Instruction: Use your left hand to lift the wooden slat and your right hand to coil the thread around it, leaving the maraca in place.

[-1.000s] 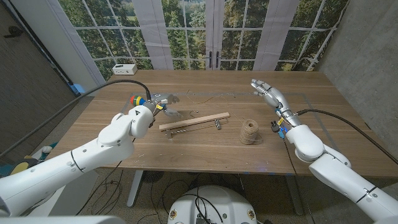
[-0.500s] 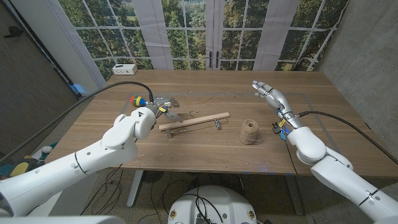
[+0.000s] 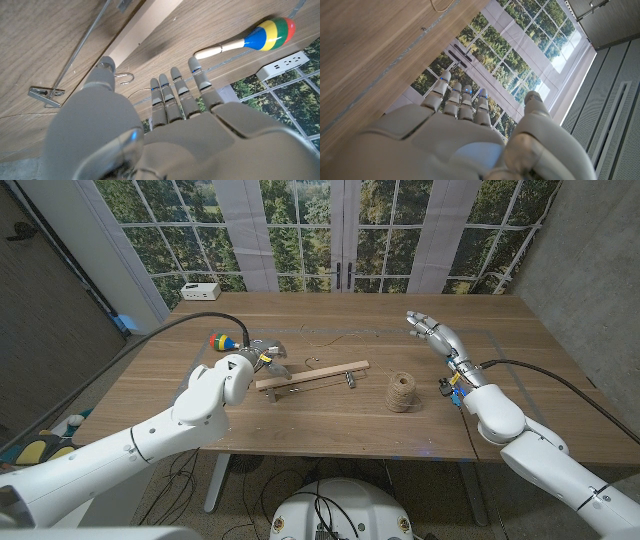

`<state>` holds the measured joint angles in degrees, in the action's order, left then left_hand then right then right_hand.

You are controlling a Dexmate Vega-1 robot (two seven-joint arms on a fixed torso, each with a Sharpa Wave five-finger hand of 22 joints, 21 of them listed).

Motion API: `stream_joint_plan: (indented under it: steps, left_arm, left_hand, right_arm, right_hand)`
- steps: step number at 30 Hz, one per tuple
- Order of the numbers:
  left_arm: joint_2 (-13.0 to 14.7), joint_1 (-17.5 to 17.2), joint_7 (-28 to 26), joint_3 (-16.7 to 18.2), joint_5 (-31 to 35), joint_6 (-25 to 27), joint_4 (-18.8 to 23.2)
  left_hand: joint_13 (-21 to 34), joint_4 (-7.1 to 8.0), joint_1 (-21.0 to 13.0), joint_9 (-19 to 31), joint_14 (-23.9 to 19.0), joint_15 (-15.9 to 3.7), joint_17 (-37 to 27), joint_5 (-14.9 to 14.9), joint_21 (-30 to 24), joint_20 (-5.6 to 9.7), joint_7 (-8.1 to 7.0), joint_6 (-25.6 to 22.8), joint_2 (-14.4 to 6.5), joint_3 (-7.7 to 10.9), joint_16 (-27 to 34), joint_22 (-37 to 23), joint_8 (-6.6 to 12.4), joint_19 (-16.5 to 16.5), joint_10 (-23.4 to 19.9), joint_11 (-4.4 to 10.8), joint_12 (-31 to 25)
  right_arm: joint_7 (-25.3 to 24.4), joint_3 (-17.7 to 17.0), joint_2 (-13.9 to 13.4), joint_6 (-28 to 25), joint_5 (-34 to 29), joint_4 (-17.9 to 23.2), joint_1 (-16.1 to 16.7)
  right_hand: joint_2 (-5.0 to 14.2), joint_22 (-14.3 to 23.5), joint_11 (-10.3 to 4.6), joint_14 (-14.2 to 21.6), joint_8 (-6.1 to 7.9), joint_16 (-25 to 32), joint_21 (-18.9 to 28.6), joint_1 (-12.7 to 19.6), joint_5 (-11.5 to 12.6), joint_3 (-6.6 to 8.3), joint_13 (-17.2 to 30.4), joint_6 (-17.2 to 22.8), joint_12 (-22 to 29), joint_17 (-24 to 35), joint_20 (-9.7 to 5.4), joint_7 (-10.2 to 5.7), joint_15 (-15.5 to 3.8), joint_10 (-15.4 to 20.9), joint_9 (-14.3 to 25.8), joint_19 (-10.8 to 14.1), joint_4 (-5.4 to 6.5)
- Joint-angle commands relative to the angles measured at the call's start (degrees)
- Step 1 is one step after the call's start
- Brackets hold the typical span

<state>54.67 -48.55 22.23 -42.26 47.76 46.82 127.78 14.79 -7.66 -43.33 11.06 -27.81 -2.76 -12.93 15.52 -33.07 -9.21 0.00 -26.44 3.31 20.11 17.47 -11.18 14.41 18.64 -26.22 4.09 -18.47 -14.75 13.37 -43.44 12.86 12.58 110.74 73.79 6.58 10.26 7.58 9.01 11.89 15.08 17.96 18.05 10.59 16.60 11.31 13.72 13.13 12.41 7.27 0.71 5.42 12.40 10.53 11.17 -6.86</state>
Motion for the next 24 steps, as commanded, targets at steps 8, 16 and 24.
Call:
stream_joint_plan:
  steps: [8, 16, 24]
  left_arm:
    - [-2.4, -1.5, -2.8, 1.1, -1.5, -2.1, -2.3]
    - [-3.5, -0.9, -1.8, -1.0, 0.2, 0.2, -2.6]
    - [-4.0, -0.3, -0.9, -1.5, 0.1, 0.6, -3.5]
  left_hand:
    - [0.3, 0.03, -1.0, 0.3, -0.9, -1.99, -0.1, -0.7, -0.5, 0.14, 0.05, -2.0, -0.4, -0.38, 0.5, 0.0, 0.55, 1.4, -1.1, 0.07, -0.5]
    - [0.5, -0.14, -1.8, 0.4, -3.0, -2.77, 0.3, -1.1, -0.9, 0.41, 0.07, -3.9, -0.8, -0.45, 1.0, 0.1, 0.93, 3.0, -2.9, 0.72, -1.0]
    - [0.7, -0.43, -3.2, 0.4, -3.8, -3.09, 0.3, -1.4, -1.2, 0.76, -0.02, -4.5, -1.9, -0.15, 1.4, 0.2, 0.91, 4.1, -3.6, 0.88, -1.1]
  right_arm:
    - [0.4, 0.0, 0.1, 0.7, 0.7, -1.1, -0.2]
    - [0.6, 0.3, 0.3, 0.9, 1.1, -1.8, -0.4]
    - [0.7, 0.4, 0.4, 0.9, 1.3, -2.1, -0.6]
  right_hand:
    - [0.12, 0.2, 0.03, 0.4, -0.26, -0.2, -0.2, -0.3, -0.1, -0.37, 0.3, 0.6, -0.1, 0.1, 0.07, -0.26, 0.19, 0.8, 0.1, 0.6, -0.08]
    - [0.11, 0.2, -0.07, 0.5, -0.32, -0.2, -0.3, -0.4, -0.1, -0.42, 0.3, 0.6, -0.2, 0.1, 0.05, -0.25, 0.19, 0.8, 0.1, 0.7, -0.06]
    - [0.08, 0.2, -0.07, 0.6, -0.36, -0.2, -0.4, -0.5, -0.1, -0.48, 0.3, 0.6, -0.3, 0.2, 0.06, -0.27, 0.27, 0.8, 0.1, 0.7, -0.03]
